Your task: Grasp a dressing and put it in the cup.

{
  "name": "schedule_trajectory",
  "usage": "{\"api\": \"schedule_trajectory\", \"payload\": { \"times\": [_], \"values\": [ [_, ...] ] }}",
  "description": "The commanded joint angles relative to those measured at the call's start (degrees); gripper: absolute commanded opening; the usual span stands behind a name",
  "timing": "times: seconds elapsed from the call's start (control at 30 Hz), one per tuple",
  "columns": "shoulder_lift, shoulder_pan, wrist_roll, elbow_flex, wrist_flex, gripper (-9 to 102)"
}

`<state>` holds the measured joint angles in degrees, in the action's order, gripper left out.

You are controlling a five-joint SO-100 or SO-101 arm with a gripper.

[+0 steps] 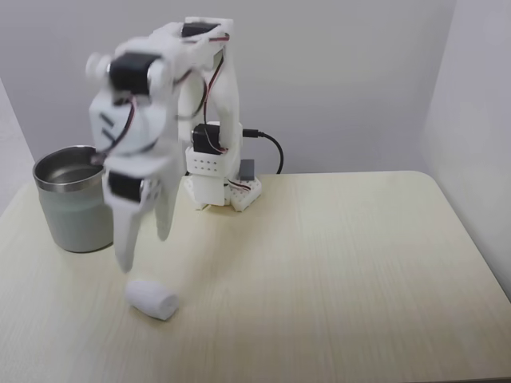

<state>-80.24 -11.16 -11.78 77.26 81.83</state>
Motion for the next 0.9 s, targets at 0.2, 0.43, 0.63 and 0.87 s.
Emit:
{"api": "schedule_trajectory", "payload": {
  "times": [0.2, 0.43, 0.63, 0.87],
  "values": [
    [-12.0, -4.1, 3.3, -4.1, -12.8, 28],
    [-17.6, -5.4, 5.2, -5.9, -18.3, 26],
    [-15.3, -4.5, 5.6, -8.2, -19.7, 20],
    [-17.0, -3.2, 5.7, -6.4, -19.4, 9]
  ]
}}
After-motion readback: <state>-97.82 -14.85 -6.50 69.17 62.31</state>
